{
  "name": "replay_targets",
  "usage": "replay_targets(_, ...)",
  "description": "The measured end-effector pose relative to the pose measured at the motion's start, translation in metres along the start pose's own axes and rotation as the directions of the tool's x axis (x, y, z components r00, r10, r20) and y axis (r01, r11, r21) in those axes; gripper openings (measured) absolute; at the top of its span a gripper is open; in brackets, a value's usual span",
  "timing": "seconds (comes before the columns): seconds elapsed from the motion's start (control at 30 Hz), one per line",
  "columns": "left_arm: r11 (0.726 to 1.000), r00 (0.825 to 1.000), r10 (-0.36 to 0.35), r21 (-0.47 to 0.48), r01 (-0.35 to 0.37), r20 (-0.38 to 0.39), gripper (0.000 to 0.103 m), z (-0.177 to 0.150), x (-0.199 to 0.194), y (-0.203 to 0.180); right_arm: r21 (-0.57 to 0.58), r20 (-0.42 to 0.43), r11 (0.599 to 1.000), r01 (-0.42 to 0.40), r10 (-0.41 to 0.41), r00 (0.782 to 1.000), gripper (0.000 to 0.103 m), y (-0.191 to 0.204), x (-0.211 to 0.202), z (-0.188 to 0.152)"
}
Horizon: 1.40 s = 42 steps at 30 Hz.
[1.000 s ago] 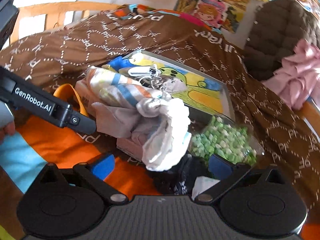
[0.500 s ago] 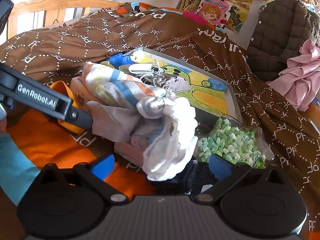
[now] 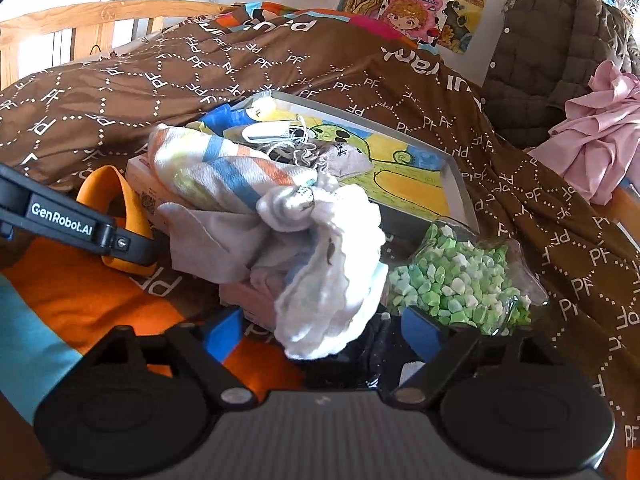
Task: Organize soft objects
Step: 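Grasp the orange strap with the left tool while the right tool grasps the white cloth, then lift the strap and white cloth and carry them over the tray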
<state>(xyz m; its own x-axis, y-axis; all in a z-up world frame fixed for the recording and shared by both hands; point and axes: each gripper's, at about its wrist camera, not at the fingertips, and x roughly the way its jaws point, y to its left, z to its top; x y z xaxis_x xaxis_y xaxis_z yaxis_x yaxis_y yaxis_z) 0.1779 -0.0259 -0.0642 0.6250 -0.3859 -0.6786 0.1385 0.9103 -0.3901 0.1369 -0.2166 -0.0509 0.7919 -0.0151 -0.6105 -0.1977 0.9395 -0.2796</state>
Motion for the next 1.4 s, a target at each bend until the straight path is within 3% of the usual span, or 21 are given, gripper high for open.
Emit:
replay_targets(0.17,1.000,1.000,0.004,0.016,-0.004,0.007,0.024,-0.002,-0.001,-0.001,0.023,0.002,1.000,0.008,-0.008,1.000,0.074,-0.002,0.002,-0.001)
replay_targets(0.23,1.000,1.000,-0.001,0.027,0.000,0.013,0.018,-0.003,-0.002,-0.002,0.025,0.000,1.000,0.004,-0.004,1.000,0.061,-0.002,0.002,-0.002)
replay_targets(0.43,0.995,0.999,0.011,0.095,-0.014,0.031,0.013,-0.005,-0.005,-0.011,0.019,0.011,1.000,0.001,-0.001,1.000,0.026,0.001,-0.001,-0.001)
replay_targets(0.53,0.994,0.999,0.013,0.107,-0.017,0.037,0.012,-0.007,-0.006,-0.013,0.016,0.024,1.000,0.001,-0.001,1.000,0.015,0.002,-0.005,0.001)
replay_targets(0.87,0.986,0.998,-0.033,0.164,0.024,0.052,0.009,-0.015,-0.017,-0.022,0.032,0.064,0.999,0.022,-0.024,0.998,0.012,0.003,-0.021,0.004)
replay_targets(1.4,0.964,0.982,-0.085,0.262,0.037,0.172,0.009,-0.019,-0.061,-0.036,0.103,0.200,0.992,0.076,-0.095,0.975,0.011,-0.005,-0.074,0.002)
